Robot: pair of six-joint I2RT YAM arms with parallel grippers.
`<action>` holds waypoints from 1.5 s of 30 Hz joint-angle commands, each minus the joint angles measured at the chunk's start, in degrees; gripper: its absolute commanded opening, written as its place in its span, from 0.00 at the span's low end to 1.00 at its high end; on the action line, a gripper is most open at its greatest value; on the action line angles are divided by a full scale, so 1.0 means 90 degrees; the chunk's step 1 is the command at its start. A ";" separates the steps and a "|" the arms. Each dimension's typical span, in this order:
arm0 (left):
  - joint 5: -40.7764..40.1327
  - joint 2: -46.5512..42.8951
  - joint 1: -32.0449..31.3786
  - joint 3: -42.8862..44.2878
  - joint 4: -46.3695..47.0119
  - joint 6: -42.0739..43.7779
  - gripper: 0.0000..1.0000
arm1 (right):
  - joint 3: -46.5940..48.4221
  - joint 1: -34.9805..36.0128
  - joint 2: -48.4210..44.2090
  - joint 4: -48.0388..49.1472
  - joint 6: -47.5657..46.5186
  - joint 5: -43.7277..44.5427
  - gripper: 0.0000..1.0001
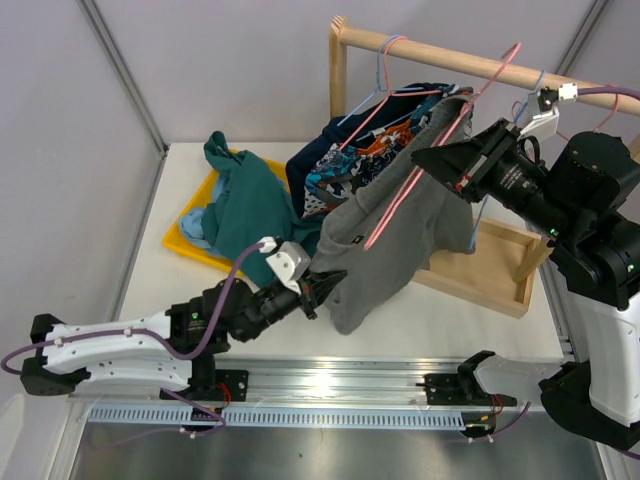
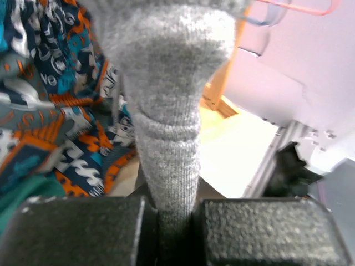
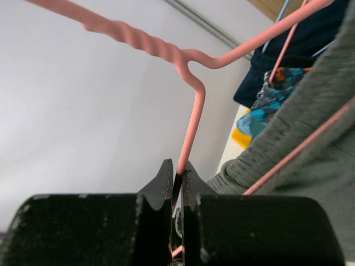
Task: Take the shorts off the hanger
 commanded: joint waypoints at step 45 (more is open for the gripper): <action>-0.1138 -0.0236 0.0856 0.0959 -0.3480 -0.2154 0.00 | -0.1524 -0.2087 -0.0146 0.1685 0.1638 -0.2779 0.00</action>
